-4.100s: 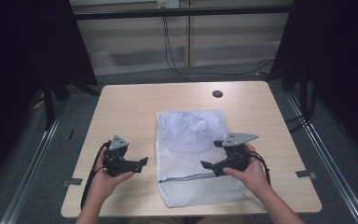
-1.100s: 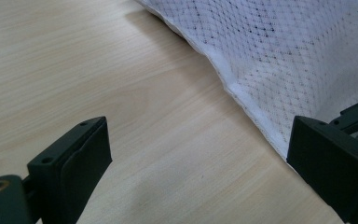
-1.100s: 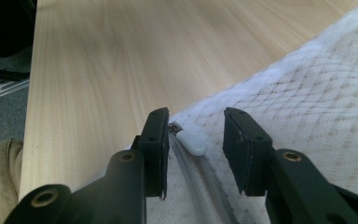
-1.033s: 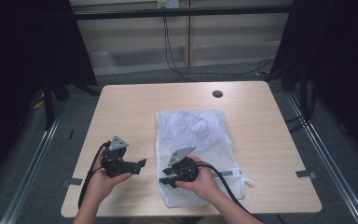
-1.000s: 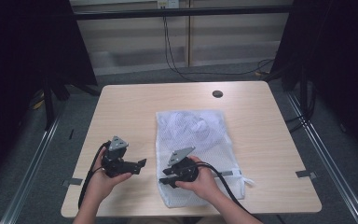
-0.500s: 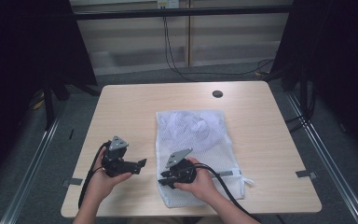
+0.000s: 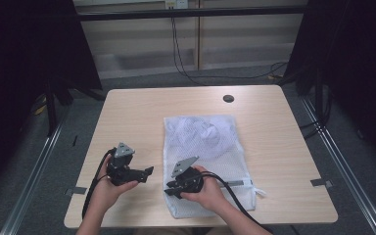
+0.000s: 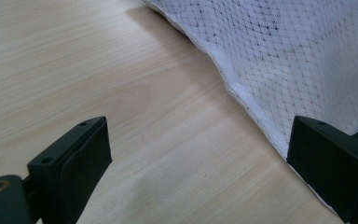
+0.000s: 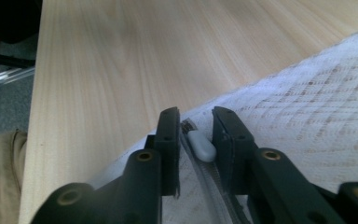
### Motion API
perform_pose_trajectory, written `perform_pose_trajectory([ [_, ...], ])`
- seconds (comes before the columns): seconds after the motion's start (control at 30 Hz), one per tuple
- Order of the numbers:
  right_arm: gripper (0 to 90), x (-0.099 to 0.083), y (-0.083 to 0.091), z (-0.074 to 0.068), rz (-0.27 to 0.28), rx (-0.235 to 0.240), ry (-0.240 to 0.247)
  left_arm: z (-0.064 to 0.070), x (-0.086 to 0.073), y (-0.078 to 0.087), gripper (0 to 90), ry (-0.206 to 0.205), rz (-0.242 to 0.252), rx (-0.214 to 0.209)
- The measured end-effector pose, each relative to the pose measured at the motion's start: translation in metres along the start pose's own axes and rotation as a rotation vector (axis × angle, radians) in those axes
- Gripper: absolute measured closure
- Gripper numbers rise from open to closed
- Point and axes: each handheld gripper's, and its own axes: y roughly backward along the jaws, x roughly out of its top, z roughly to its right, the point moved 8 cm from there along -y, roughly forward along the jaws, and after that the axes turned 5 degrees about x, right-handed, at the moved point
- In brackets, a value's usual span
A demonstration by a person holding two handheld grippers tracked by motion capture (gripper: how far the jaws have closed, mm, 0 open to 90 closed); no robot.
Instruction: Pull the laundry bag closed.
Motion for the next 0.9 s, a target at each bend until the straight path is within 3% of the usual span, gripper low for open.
perform_pose_trajectory([
  [0.03, 76.5, 0.000, 0.000, 0.001, -0.006, -0.006, 0.008, 0.001, 0.001, -0.001, 5.8, 0.016, 0.009, -0.001],
  [0.17, 81.1, 0.000, 0.000, -0.001, -0.020, 0.002, -0.007, 0.000, 0.000, 0.001, 5.8, 0.011, 0.001, 0.003],
  [0.23, 81.4, 0.001, 0.002, -0.002, -0.007, 0.022, -0.037, -0.002, 0.001, 0.003, 5.9, 0.050, 0.009, 0.001],
  [0.3, 81.5, 0.003, 0.004, 0.000, 0.000, 0.011, -0.049, -0.002, 0.003, 0.004, 6.8, 0.073, 0.024, -0.014],
  [0.47, 81.6, 0.010, 0.013, 0.003, 0.046, 0.004, -0.084, 0.004, 0.001, 0.005, 8.7, 0.050, 0.009, -0.051],
  [0.57, 81.6, 0.014, 0.020, 0.007, 0.074, -0.010, -0.101, 0.007, -0.002, 0.005, 12.8, 0.069, -0.023, -0.103],
  [0.8, 81.7, 0.019, 0.031, 0.010, 0.116, -0.031, -0.106, 0.016, -0.002, 0.006, 12.7, 0.085, -0.029, -0.179],
  [0.9, 81.7, 0.021, 0.034, 0.011, 0.132, -0.036, -0.110, 0.024, -0.002, 0.008, 15.2, 0.099, -0.050, -0.269],
])
